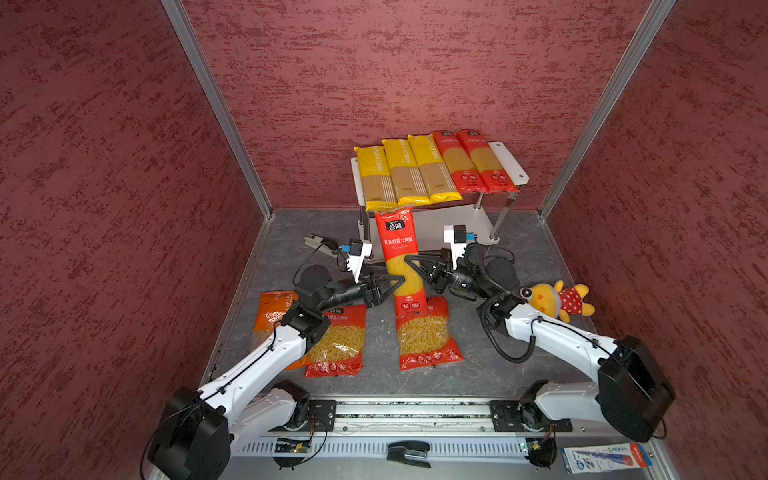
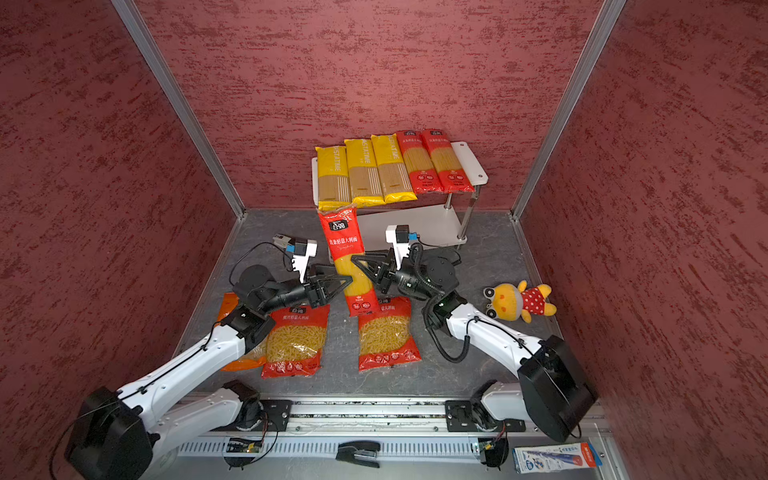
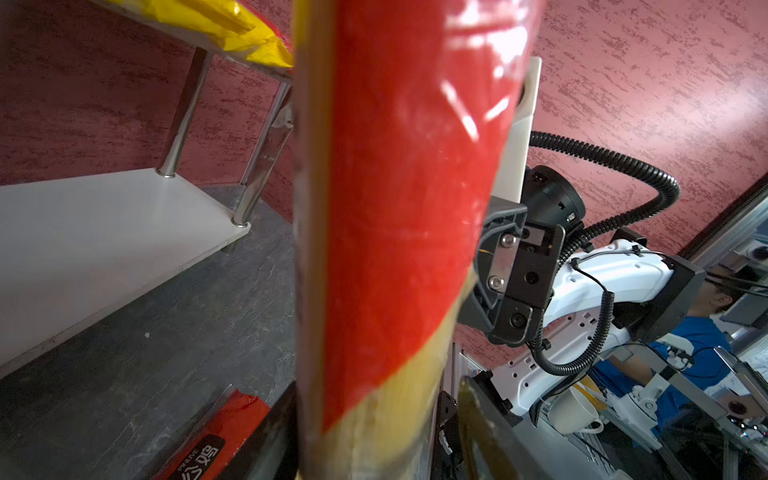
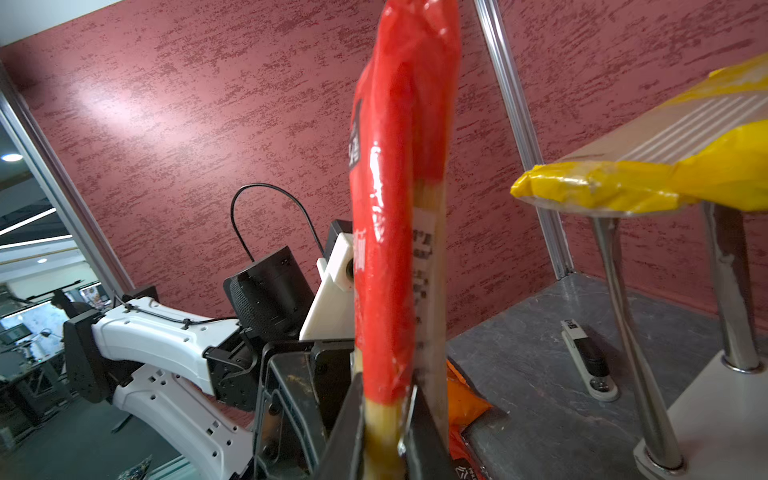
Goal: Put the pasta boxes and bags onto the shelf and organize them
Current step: 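Lift the red spaghetti bag upright with the right gripper while the left steadies it, then raise the red bag with the right gripper while the left tilts its top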
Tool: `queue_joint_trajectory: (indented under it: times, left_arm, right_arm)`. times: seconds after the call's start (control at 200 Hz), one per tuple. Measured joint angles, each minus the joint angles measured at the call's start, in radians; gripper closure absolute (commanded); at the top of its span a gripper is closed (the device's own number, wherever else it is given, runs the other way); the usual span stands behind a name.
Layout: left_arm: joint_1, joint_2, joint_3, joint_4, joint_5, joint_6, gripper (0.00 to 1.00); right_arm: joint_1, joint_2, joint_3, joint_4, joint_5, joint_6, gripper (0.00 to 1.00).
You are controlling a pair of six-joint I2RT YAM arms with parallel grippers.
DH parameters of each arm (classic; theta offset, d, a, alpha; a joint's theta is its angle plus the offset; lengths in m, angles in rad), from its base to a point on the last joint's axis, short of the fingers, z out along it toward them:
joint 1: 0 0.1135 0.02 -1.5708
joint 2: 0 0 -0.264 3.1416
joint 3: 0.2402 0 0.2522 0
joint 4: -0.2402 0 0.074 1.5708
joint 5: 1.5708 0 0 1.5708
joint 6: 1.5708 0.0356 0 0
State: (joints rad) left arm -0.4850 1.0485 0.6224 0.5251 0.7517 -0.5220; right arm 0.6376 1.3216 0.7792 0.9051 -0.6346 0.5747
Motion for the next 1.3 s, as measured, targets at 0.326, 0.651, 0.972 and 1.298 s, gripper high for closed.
queue_joint_trajectory:
  times: [0.326,0.651,0.972,1.298]
  left_arm:
    - [-0.028,0.046,0.035,0.053,0.029,0.009,0.73]
    - [-0.038,0.04,0.046,0.055,-0.005,0.005,0.89]
    - [-0.047,0.038,0.053,-0.006,-0.054,0.016,0.95]
    - [-0.006,0.038,0.122,-0.036,-0.232,0.014,0.94]
  right_arm:
    - [-0.006,0.0,0.0,0.046,-0.041,0.057,1.0]
    - [-0.008,-0.001,0.0,0.089,0.027,0.08,0.66]
    - [-0.021,-0.067,-0.069,0.119,0.144,0.098,0.44]
    - [-0.046,-0.158,-0.22,0.09,0.31,0.142,0.34]
